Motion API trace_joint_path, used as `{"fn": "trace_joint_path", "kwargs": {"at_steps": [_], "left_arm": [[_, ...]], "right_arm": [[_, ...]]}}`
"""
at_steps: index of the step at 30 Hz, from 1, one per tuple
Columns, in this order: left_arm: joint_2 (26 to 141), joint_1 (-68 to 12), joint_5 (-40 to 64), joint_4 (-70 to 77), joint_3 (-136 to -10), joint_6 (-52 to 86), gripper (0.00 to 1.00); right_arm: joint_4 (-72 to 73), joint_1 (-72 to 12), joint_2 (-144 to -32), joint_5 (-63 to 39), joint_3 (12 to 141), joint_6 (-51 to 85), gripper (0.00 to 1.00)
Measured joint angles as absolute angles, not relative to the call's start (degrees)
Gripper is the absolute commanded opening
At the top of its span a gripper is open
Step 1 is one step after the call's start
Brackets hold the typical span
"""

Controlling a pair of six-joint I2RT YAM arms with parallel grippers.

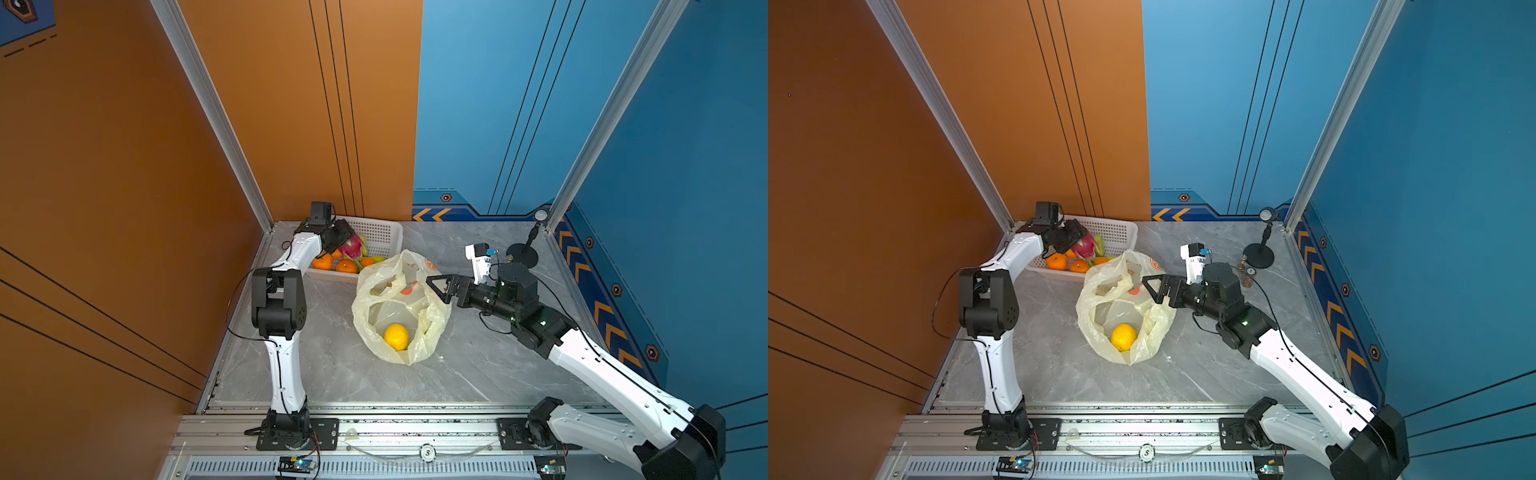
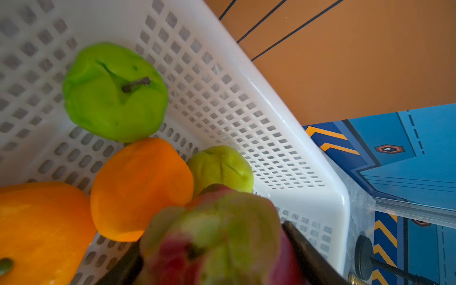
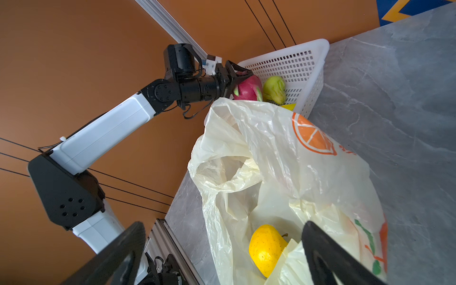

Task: Untie the knot of the plastic bag and take out the fruit
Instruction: Place the fruit in the basket.

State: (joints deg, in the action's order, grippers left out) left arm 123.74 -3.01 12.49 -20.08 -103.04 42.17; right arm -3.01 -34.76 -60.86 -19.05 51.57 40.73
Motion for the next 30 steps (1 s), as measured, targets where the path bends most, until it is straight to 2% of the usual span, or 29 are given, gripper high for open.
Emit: {"fn": "trace_joint_path", "kwargs": {"at_steps": [2, 3, 4, 10, 14, 23, 30], "left_arm": [[124.4, -3.0, 13.3, -20.1, -103.2, 42.6, 0.89], [124.4, -3.0, 13.5, -20.2, -103.2, 42.5, 0.96], [124.4, -3.0, 13.6, -20.3, -103.2, 42.3, 0.98], [123.0, -2.9, 13.0, -20.3, -102.5, 41.3, 0.97], [118.2, -2.7, 11.5, -20.6, -99.0, 40.0, 0.97], [97.5, -2.7, 11.6, -20.4, -88.9, 37.8, 0.99], [83.1, -5.2, 13.1, -24.7, -83.4, 32.1, 0.98]], "right_arm": [[-3.7, -35.1, -60.9, -18.7, 51.7, 40.7, 1.00], [-4.1, -35.3, -60.9, -18.3, 51.7, 40.6, 1.00], [-4.6, -35.5, -60.9, -18.0, 51.8, 40.5, 1.00], [-6.7, -36.4, -60.9, -16.4, 52.6, 39.6, 1.00], [-7.9, -37.1, -60.9, -15.6, 53.6, 38.7, 1.00], [-14.2, -44.3, -66.5, -10.0, 59.6, 34.3, 0.78], [-19.2, -50.9, -76.9, -7.0, 65.8, 31.2, 0.69]]}}
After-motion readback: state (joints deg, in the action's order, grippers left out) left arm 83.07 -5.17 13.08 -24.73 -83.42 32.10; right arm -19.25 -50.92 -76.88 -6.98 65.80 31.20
